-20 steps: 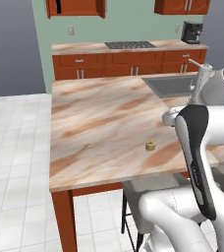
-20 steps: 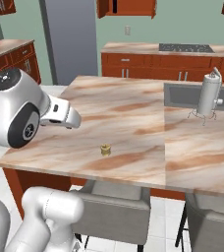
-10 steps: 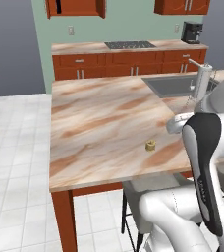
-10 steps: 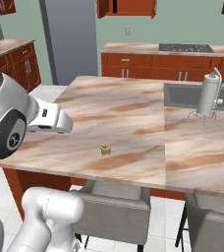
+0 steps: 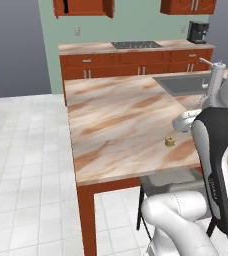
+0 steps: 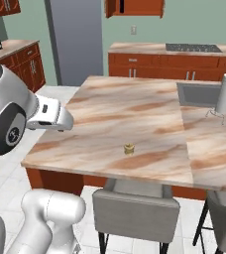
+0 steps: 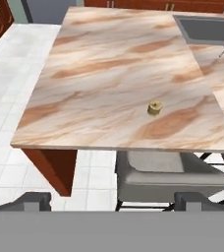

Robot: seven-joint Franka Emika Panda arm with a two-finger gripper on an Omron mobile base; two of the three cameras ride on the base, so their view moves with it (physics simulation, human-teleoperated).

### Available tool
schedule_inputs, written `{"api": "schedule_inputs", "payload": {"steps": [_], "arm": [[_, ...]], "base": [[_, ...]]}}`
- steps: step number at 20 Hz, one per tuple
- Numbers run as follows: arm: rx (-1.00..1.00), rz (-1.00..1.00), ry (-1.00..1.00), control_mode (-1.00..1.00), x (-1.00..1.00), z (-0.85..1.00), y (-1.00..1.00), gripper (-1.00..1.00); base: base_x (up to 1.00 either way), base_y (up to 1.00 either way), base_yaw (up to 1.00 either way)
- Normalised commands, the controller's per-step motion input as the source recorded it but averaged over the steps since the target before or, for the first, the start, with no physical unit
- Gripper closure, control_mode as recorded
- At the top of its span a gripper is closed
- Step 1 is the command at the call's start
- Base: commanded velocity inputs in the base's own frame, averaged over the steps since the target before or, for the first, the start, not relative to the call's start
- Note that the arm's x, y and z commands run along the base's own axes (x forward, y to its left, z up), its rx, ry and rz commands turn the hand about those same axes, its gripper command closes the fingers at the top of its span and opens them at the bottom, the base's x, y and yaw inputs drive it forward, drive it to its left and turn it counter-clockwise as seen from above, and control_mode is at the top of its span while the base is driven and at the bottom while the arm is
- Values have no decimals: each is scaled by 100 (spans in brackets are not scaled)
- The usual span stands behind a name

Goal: Get the candle and the wine from the cabinet and move them to the dining counter.

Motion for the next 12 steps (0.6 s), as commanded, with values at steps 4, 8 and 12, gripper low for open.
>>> {"api": "schedule_inputs", "payload": {"steps": [4,8,12], "arm": [[0,0,0,100,0,0,0,-100],[0,0,0,100,0,0,0,-100],[0,0,0,100,0,0,0,-100]], "base": [[-24,100,-3],[-4,100,0],[0,100,0]]}}
